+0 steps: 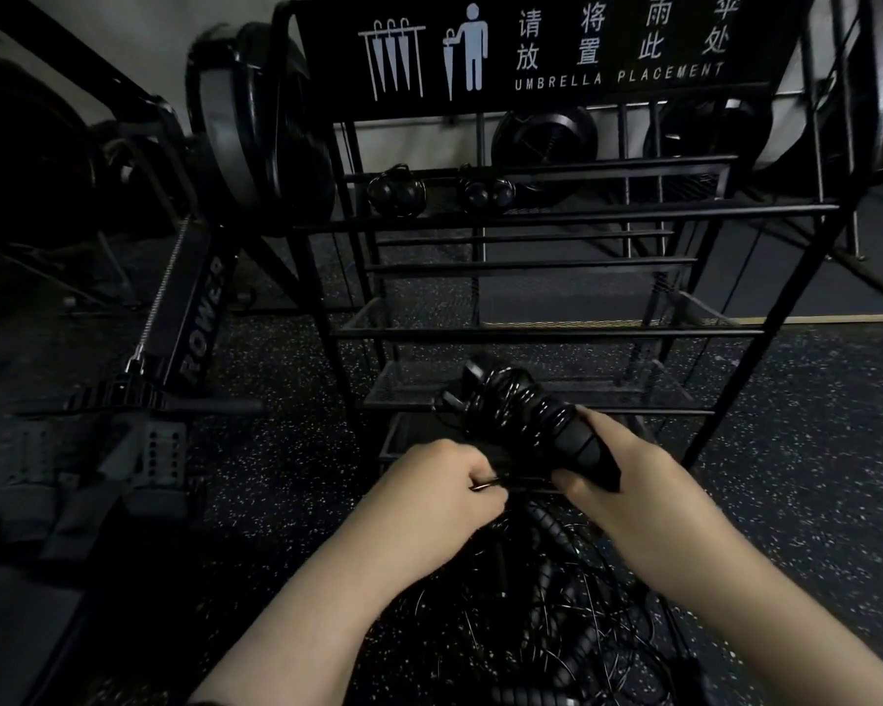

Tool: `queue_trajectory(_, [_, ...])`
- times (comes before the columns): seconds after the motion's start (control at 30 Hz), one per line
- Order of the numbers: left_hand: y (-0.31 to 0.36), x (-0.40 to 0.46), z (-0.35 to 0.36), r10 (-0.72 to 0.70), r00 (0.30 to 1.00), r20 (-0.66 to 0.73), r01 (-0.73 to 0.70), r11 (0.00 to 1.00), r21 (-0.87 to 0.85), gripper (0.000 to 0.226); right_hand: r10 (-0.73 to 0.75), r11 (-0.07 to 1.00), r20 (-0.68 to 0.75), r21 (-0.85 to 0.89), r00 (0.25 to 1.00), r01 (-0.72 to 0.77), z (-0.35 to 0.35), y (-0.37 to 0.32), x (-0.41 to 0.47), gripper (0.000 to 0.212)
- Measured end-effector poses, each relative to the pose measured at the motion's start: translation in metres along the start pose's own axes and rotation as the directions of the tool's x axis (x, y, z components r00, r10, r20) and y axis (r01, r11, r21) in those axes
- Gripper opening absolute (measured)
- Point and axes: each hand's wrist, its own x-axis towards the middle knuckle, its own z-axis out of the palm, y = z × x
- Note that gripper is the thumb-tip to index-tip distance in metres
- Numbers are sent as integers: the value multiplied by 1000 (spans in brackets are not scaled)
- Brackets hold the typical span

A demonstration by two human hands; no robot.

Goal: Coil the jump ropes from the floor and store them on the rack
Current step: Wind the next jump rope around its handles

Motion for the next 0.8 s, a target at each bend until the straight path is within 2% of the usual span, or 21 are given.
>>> queue_trajectory(0.07, [0, -3, -8, 57, 998, -13, -53, 981, 185, 16, 83, 994, 42, -80, 996, -79, -6, 6, 3, 58])
queue_trajectory(0.13, [2, -7, -17, 127, 992, 25, -129, 957, 259, 14, 139, 984, 104, -127, 985, -125, -11, 11, 5, 61])
queue_trajectory(0.33, [2, -9, -42, 301, 950, 82, -312, 919, 242, 17, 101, 981, 383, -191, 918, -28, -20, 6, 1, 51])
queue_trajectory(0.4, [2, -11, -47, 343, 935, 88, -353, 919, 174, 17, 79, 984, 459, -177, 885, 4, -20, 3, -1, 42])
queue_trajectory(0.5, [4, -16, -48, 378, 917, 125, -379, 925, -15, 13, 10, 992, 566, -112, 824, 64, -19, -2, -5, 42])
queue_trajectory(0.6, [5, -16, -46, 397, 905, 152, -377, 915, -143, 11, -10, 999, 669, -17, 744, 29, -22, -8, -7, 44])
queue_trajectory(0.7, [-1, -13, -48, 393, 905, 162, -330, 889, -318, 9, -68, 996, 720, 93, 691, 1, -24, -8, -8, 49])
queue_trajectory(0.8, [-3, -10, -44, 429, 890, 158, -314, 825, -470, 11, -207, 961, 713, 277, 670, 1, -25, -7, -9, 47])
